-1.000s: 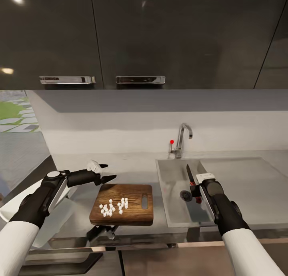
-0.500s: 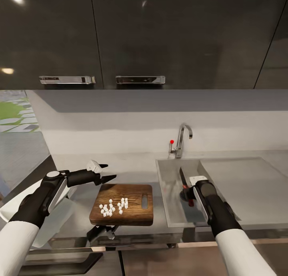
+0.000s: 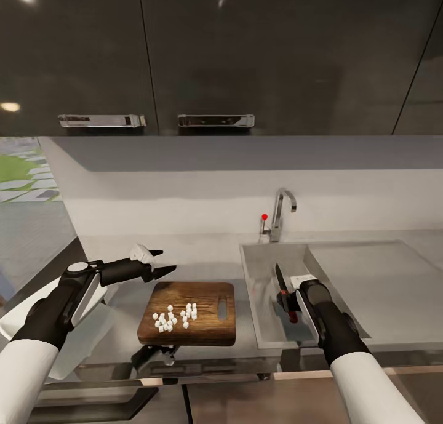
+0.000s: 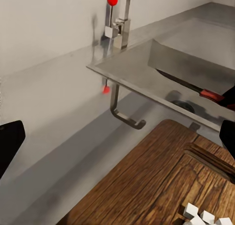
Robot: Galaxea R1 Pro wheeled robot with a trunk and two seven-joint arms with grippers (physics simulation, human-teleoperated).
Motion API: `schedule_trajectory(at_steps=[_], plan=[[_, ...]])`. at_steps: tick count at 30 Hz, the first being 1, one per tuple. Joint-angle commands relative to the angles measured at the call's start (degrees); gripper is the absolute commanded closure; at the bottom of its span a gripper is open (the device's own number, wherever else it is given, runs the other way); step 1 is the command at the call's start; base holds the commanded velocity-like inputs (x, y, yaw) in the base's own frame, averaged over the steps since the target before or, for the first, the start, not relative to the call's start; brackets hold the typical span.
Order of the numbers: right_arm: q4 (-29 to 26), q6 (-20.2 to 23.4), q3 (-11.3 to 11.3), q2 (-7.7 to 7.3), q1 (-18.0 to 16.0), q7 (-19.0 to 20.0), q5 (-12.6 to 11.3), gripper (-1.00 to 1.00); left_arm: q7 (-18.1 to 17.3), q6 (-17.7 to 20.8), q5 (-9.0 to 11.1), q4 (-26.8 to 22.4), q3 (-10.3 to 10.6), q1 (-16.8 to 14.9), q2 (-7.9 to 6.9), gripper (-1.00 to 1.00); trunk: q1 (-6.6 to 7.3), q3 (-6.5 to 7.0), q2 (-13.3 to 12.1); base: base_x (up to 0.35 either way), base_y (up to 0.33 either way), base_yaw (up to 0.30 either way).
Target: In the kitchen, take the Vidalia onion out of the sink, dice it on the chopping board with the paring knife, put the diced onion into the bowl on the countertop, then place both the paring knife and the chopping board into the sink.
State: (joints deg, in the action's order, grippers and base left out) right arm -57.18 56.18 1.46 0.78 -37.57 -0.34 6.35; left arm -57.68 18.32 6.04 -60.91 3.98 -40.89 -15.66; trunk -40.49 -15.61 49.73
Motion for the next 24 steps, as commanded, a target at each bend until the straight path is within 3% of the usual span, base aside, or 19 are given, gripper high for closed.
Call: schedule_trajectory(at_steps=[1, 24], plan=[[0.0, 0.3, 0.0, 0.01, 0.0, 0.0, 0.2, 1.00, 0.0, 0.6, 0.5, 0.0, 0.1, 0.0, -0.07, -1.00, -0.01, -0.12, 0.1, 0.000, 0.000, 0.000], [0.0, 0.3, 0.1, 0.01, 0.0, -0.1, 0.2, 1.00, 0.0, 0.6, 0.5, 0.0, -0.2, 0.0, -0.07, -1.00, -0.01, -1.47, 0.1, 0.034, -0.020, 0.000]])
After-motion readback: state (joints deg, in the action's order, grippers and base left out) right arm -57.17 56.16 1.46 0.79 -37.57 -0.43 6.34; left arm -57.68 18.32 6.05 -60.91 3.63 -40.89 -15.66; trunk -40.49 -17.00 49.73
